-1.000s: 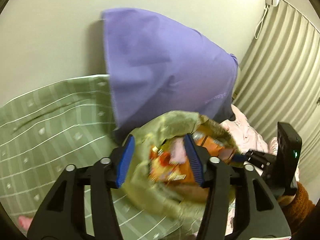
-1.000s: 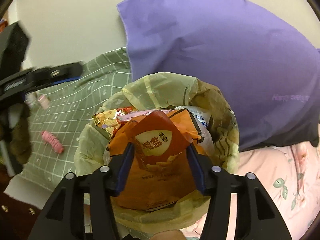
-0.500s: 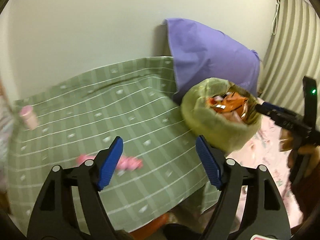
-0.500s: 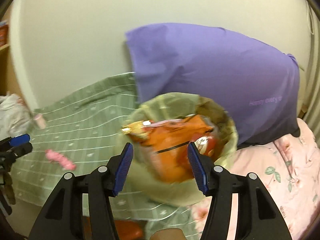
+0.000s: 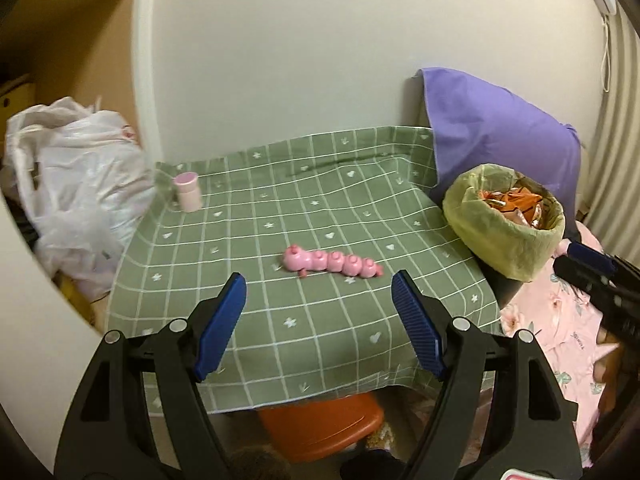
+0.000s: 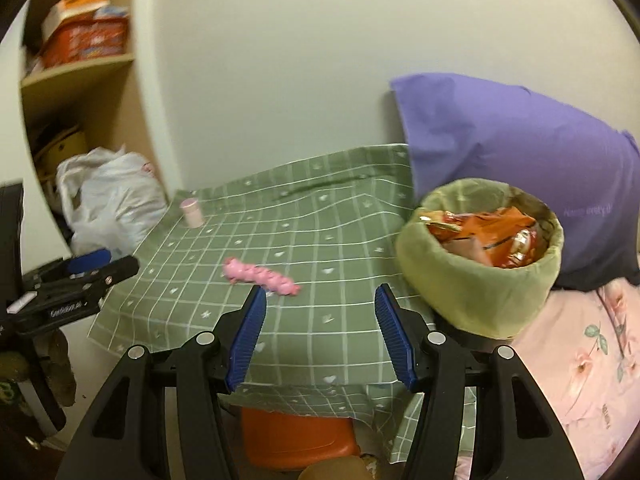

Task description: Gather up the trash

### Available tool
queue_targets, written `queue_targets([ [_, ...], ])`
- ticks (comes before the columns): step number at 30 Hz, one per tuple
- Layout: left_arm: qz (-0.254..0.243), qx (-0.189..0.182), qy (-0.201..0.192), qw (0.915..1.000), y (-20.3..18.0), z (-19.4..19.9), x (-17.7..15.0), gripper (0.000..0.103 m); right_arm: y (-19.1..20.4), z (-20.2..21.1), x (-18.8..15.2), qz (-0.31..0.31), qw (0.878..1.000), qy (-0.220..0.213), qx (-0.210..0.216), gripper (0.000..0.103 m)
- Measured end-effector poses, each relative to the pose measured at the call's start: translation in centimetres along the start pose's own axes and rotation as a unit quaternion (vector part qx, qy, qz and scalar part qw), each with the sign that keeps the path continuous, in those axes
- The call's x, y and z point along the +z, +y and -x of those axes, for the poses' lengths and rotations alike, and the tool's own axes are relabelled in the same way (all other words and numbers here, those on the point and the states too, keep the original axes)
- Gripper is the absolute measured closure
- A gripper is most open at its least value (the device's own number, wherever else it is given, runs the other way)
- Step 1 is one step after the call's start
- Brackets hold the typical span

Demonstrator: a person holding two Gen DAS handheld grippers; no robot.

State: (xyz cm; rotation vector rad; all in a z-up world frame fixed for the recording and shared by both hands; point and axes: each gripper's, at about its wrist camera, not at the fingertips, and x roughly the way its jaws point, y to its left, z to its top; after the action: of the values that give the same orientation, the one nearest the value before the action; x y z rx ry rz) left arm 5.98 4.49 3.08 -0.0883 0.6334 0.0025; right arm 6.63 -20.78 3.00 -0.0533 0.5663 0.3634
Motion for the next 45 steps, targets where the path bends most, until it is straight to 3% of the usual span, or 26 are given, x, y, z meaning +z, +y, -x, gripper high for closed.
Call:
queue_targets([
  [5,-0.017,0.006,-0.007,0.9998,-0.4,1.4,-0.7,0.033,2.1,0.8,-1.0,0.017,1.000,-0.004,-0.006,0.050],
  [45,-0.022,-0.003,-0.009,0.9997,-1.0,2.1,-0.7,0.033,1.7,1.2,-1.1,0.008,1.000,-0.006,-0.005,0.050],
])
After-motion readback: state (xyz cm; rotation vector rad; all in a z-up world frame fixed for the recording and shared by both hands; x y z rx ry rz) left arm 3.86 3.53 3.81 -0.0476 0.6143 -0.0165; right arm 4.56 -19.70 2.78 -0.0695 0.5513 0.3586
